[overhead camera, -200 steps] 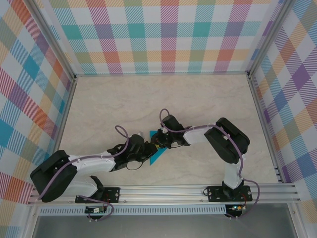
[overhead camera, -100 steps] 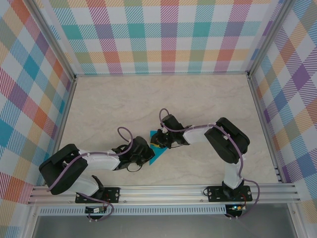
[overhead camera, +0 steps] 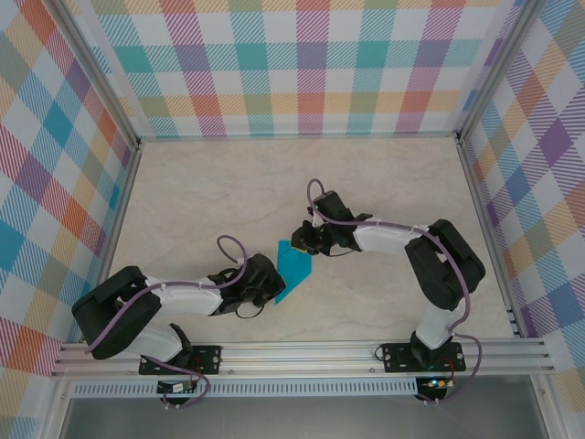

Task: Fold a paper plane with a square sheet of paper (pick it up from the middle)
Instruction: Fourth fold the wing at the center of the table.

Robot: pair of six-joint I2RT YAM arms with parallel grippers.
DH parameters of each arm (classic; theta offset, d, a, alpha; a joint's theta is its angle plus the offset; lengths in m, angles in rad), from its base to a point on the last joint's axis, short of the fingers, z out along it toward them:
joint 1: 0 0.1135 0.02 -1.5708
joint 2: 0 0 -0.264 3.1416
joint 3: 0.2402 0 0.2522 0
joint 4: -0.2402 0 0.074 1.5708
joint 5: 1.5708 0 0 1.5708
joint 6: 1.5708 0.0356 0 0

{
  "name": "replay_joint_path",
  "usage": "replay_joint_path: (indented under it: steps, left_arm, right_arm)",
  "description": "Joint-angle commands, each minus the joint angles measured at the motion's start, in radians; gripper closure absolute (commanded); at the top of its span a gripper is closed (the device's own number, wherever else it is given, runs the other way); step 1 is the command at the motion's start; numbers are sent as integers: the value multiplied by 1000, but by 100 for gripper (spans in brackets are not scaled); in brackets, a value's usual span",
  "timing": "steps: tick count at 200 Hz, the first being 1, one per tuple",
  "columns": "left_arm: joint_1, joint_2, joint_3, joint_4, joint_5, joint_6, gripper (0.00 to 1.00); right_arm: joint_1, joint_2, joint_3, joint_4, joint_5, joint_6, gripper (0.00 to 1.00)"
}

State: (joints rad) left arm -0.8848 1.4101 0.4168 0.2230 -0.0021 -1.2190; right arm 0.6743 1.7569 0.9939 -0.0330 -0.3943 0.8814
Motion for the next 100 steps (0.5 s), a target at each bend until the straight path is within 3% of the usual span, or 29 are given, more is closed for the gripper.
replay_joint_path:
  steps: [1,23,100]
  left_arm:
    - [-5,44,-39,-175,-51,-18,100]
    - [-4,50,-36,-178,-46,-23,100]
    - [-4,52,-39,-189,-49,-34,100]
  right_arm:
    - [17,-14,-43,35,-71,-46,92]
    - [42,0,-61,67,-100,-46,97]
    - [99,131,-49,90,-60,-47,98]
